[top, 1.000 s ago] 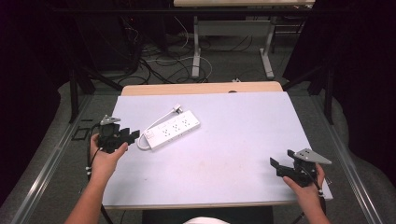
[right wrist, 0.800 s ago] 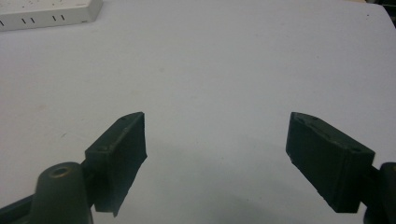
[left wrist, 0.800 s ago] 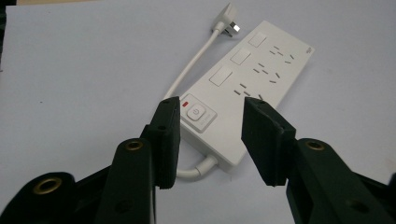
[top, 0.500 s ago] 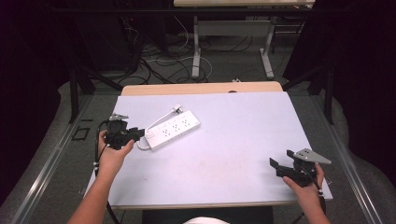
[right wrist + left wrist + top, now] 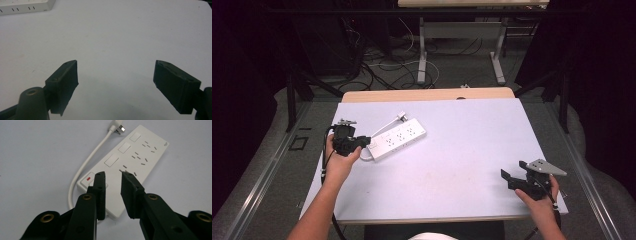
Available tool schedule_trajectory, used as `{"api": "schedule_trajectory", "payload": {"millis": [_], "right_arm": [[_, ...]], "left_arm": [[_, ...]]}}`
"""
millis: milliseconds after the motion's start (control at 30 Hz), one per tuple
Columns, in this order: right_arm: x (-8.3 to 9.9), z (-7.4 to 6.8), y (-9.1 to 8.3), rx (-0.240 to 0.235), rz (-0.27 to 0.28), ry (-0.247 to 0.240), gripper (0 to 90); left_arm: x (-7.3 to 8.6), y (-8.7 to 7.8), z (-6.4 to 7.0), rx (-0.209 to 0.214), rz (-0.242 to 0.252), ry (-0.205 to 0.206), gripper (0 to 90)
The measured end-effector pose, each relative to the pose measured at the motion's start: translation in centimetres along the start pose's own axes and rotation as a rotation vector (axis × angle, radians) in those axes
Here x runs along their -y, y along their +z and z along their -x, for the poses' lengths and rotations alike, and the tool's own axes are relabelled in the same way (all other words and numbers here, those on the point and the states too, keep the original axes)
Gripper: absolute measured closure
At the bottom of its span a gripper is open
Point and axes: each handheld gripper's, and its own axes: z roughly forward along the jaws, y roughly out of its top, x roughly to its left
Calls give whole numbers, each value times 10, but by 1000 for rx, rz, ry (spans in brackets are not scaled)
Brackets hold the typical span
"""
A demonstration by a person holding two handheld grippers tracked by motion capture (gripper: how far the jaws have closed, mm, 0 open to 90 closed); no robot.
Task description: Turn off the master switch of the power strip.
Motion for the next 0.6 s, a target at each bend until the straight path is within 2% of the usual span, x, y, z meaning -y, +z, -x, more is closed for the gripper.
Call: {"api": "schedule_trajectory", "payload": {"millis": [233,267,400,600], "right_arm": [[0,1,0,-3,-9,-3,194],[0,1,0,-3,-9,-3,194],[0,0,1,-5,-10,-1,194],[1,1,1,-5,-12,-2,194]], "left_arm": [[-1,5,-2,-32,7,-19,820],[-2,4,-3,-23,-18,-21,820],[-3,8,-5,-41,10,-42,851],[-4,13,-6,-72,-6,-41,898]]}}
